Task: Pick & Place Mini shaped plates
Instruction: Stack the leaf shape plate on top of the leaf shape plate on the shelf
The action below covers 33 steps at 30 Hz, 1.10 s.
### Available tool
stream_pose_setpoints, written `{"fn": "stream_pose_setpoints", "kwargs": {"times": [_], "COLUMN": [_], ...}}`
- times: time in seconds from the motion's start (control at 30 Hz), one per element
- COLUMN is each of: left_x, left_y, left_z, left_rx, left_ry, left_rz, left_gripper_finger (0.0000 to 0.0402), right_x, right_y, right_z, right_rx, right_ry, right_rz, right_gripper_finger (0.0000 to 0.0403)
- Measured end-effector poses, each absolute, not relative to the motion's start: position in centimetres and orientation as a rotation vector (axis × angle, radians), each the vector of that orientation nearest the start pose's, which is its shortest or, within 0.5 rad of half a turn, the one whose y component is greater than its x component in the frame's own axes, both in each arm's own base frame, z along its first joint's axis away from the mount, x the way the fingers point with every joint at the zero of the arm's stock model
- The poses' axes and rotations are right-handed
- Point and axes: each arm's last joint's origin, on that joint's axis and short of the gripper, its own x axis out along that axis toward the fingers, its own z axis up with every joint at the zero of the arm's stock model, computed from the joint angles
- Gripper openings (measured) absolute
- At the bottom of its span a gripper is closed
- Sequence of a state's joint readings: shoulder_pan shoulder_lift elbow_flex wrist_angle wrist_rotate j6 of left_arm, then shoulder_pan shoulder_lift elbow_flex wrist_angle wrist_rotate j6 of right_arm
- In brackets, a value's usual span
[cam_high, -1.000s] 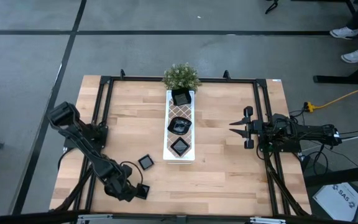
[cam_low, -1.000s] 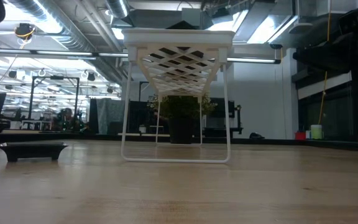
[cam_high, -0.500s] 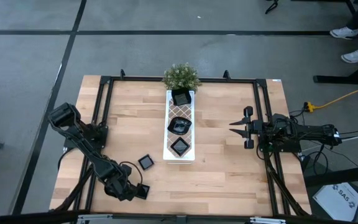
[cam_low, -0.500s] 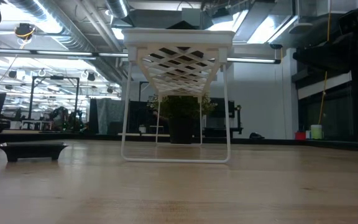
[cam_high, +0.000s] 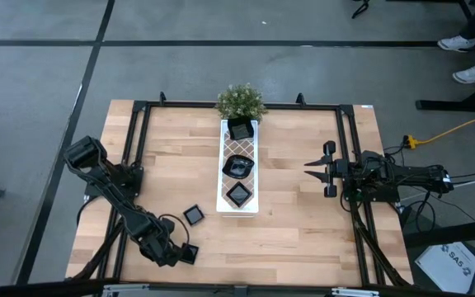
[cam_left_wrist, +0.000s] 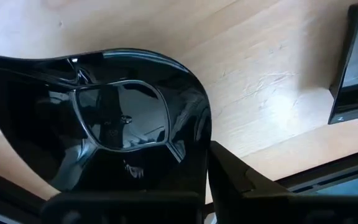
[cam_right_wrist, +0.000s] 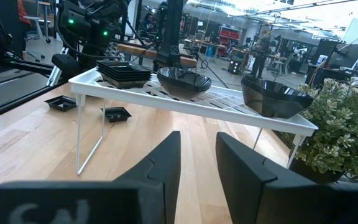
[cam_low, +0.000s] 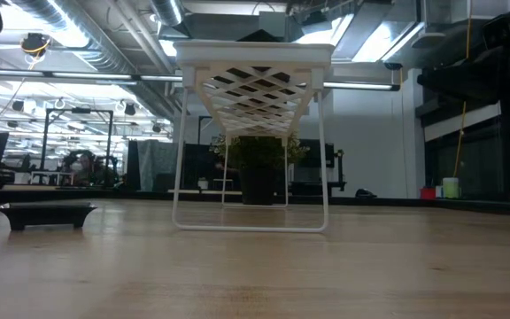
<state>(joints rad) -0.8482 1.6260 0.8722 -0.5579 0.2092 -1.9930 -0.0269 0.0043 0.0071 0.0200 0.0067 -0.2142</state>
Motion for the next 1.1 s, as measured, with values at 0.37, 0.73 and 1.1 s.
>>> {"fn": "stream_pose_setpoints", "kwargs": {"times": [0.37,0.73,1.1], "left_x": [18.7,20.2,21.0], "left_y": [-22.0,-22.3,-21.0], "left_z": [18.5,20.3,20.4], "left_rx": [-0.982,-0.899,-0.729], "left_ry": [1.563,1.373,1.32], "left_rz": [0.629,0.515,0.475], "left_gripper_finger": [0.0001,0.0002,0.0001], "right_x": [9.7,9.7,9.7], "right_y": [-0.3,-0.3,-0.3], "right_z": [16.8,16.8,16.8], "right_rx": [-0.214,-0.214,-0.214], "right_ry": [-0.02,-0.02,-0.02], "right_rz": [-0.036,-0.036,-0.036], "right_gripper_finger": [0.0102,0.0102,0.0102]}}
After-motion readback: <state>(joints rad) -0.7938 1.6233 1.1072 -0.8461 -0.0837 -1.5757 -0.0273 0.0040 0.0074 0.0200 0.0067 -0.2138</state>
